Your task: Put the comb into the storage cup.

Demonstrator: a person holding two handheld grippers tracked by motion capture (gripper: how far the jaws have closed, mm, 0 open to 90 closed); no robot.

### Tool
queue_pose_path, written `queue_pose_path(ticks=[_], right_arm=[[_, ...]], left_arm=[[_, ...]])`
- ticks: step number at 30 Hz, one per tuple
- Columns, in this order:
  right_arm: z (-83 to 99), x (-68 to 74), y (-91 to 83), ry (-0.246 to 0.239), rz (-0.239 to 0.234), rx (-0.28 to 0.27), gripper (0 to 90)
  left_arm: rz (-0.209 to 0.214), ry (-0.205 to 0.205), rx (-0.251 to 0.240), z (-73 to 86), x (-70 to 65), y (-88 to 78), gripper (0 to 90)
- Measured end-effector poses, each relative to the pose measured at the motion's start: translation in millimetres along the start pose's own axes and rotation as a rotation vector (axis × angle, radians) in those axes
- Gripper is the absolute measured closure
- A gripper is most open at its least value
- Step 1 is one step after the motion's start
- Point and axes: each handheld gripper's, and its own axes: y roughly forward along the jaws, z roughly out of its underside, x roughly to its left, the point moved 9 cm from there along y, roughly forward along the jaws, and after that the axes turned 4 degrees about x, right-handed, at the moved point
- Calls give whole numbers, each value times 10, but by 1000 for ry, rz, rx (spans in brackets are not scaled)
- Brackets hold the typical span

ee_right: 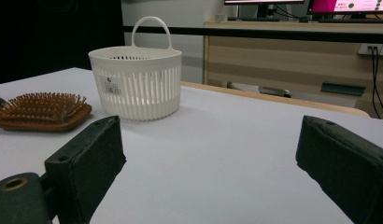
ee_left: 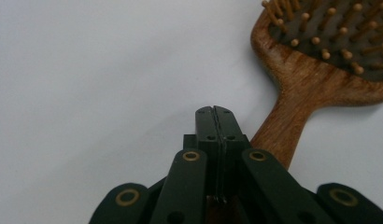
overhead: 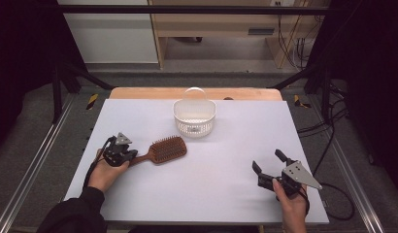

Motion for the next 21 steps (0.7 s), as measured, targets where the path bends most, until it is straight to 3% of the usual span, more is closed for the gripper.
queue_pose_path(ticks=[21], right_arm=[[16, -1, 9, 22, -11, 6, 76]], left_arm=[[58, 26, 33, 91, -361, -105, 899]])
